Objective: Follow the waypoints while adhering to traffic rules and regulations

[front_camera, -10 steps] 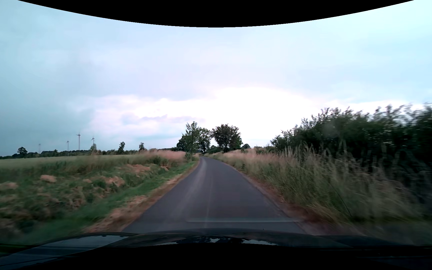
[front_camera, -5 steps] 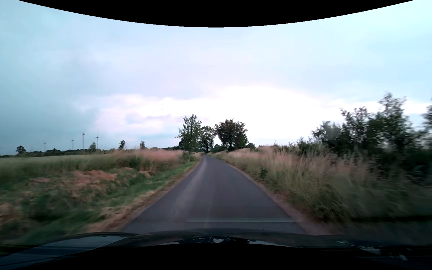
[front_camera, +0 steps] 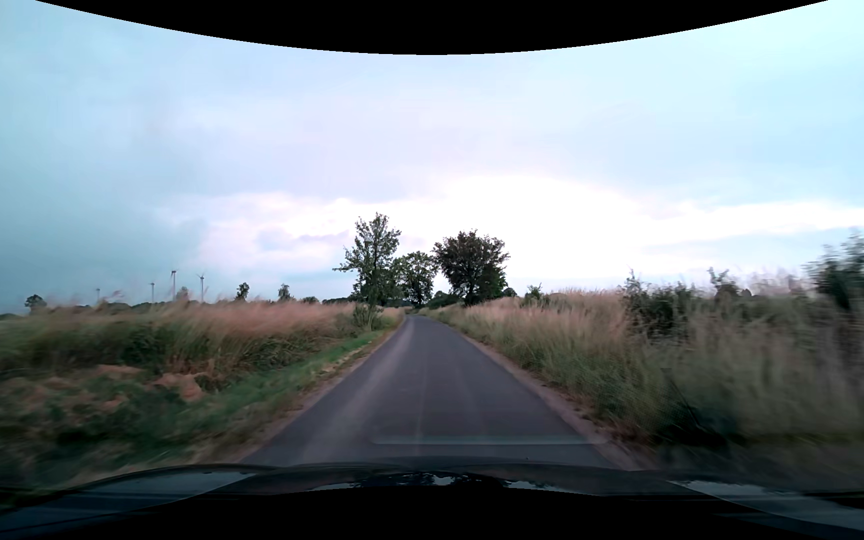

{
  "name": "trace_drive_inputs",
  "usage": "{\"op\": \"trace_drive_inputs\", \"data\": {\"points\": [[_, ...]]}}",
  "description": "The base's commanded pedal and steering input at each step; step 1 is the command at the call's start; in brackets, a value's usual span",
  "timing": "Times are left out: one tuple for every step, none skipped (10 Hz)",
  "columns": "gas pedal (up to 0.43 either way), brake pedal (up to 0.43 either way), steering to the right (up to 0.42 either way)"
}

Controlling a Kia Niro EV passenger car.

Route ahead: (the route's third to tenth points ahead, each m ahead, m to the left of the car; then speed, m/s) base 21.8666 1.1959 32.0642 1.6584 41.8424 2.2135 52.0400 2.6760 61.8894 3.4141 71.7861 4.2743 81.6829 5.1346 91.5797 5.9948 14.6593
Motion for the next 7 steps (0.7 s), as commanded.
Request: {"op": "trace_drive_inputs", "data": {"points": [[0.209, 0.000, -0.012], [0.209, 0.000, -0.012], [0.209, 0.000, -0.012], [0.209, 0.000, -0.012], [0.209, 0.000, -0.012], [0.209, 0.000, -0.012], [0.209, 0.000, -0.012]]}}
